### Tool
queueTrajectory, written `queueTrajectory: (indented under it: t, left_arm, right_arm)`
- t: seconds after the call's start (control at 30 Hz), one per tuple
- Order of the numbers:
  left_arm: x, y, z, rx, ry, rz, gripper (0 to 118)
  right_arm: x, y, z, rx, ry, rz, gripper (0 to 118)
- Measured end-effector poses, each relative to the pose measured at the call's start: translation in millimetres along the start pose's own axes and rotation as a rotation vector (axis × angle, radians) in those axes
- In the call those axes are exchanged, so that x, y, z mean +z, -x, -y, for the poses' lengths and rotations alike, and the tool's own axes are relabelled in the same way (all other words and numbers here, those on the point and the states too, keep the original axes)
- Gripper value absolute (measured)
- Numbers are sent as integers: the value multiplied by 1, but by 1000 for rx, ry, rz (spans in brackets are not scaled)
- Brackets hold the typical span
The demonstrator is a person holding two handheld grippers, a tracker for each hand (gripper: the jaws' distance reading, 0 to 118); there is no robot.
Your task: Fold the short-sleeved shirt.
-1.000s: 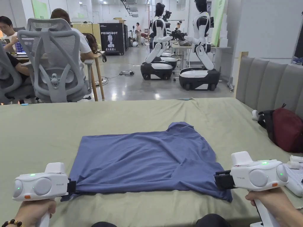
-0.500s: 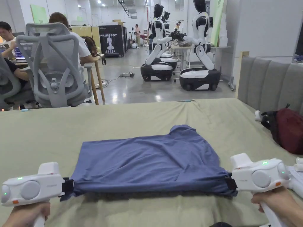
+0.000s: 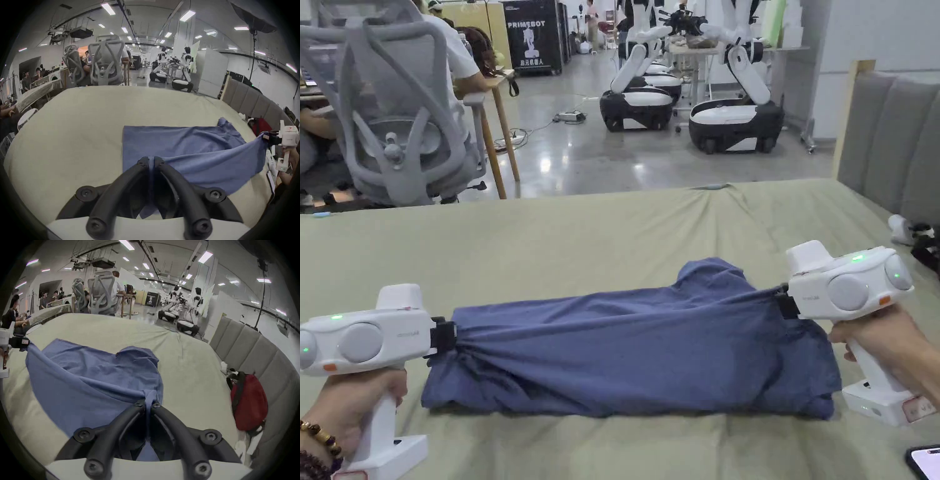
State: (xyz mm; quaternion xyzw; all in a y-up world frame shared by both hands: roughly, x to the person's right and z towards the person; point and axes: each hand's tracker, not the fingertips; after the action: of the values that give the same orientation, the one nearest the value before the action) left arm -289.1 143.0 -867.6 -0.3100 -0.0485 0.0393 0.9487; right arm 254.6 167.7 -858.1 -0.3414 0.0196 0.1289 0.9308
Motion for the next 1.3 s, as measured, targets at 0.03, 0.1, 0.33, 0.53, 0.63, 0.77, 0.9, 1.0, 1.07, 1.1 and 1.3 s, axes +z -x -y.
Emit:
queueTrajectory:
  t: [0.03, 0.1, 0.33, 0.53, 0.63, 0.77, 0.9, 1.0, 1.07, 1.1, 1.3]
  left_arm:
    - [-16, 1, 1, -5, 29, -6, 3]
    - [-47, 5, 7, -24, 94, -22, 3]
    - [-80, 7, 25, 4, 121, -33, 3]
    - [-43, 5, 9, -39, 92, -88, 118]
    - [19, 17, 15, -37, -61, -27, 110]
    - [72, 10, 41, -4, -58, -42, 90]
    - [110, 7, 83, 16, -79, -67, 0]
    - [128, 6, 105, 35, -52, -70, 0]
    - [132, 5, 111, 42, -44, -67, 0]
    - [133, 4, 111, 43, -45, -68, 0]
    - [104, 1, 88, 55, -30, -68, 39]
  right_arm:
    - [-17, 2, -2, 8, 12, 1, 4]
    - [-51, 5, -3, 13, 42, 0, 4]
    - [-115, 24, 11, 60, 125, -2, 8]
    - [-82, 10, 9, -45, 20, 40, 117]
    - [-28, 7, 12, -121, -51, 39, 102]
    - [28, 12, 38, -127, -66, 16, 49]
    - [68, 20, 76, -153, -49, 9, 1]
    - [89, 25, 97, -145, -36, 1, 0]
    - [93, 26, 103, -136, -16, -9, 0]
    - [95, 25, 105, -135, -16, -14, 0]
    - [95, 22, 99, -115, -39, -14, 0]
